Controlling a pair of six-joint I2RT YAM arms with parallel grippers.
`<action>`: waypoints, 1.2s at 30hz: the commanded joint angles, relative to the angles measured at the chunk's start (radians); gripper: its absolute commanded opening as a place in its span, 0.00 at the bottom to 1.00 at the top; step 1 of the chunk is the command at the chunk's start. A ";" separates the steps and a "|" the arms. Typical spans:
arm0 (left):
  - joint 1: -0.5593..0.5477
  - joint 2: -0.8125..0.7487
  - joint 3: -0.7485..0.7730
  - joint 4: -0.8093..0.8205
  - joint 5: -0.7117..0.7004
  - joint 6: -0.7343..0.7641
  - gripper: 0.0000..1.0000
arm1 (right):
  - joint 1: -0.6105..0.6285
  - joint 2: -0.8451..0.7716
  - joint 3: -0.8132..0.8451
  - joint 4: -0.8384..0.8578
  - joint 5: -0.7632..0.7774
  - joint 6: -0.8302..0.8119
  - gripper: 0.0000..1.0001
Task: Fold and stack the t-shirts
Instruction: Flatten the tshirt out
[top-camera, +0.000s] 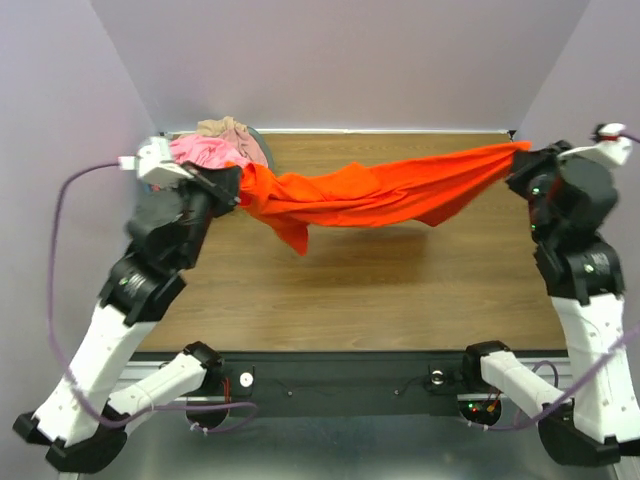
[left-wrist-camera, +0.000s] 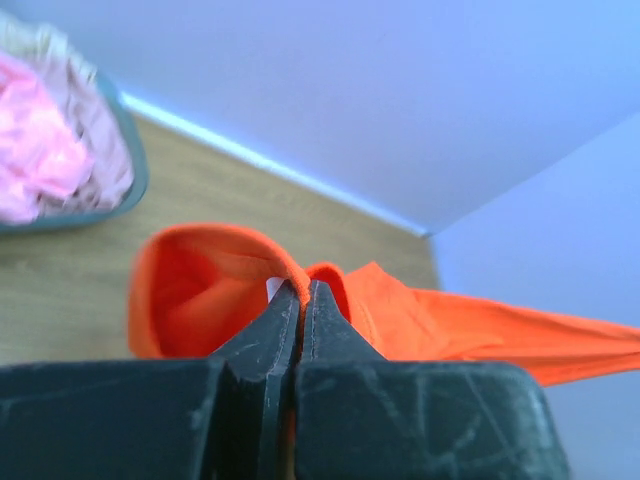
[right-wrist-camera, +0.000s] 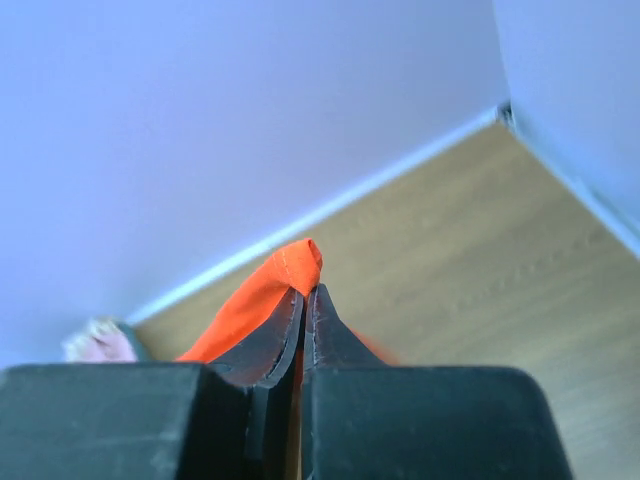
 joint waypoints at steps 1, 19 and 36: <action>-0.003 -0.107 0.154 -0.015 -0.021 0.035 0.00 | 0.005 -0.045 0.170 -0.089 0.053 -0.052 0.00; -0.003 0.005 0.121 0.073 -0.086 -0.006 0.00 | 0.007 0.055 0.203 -0.137 0.209 -0.053 0.00; 0.164 0.685 0.155 0.042 0.024 -0.037 0.98 | -0.180 0.801 0.143 0.000 0.052 -0.024 1.00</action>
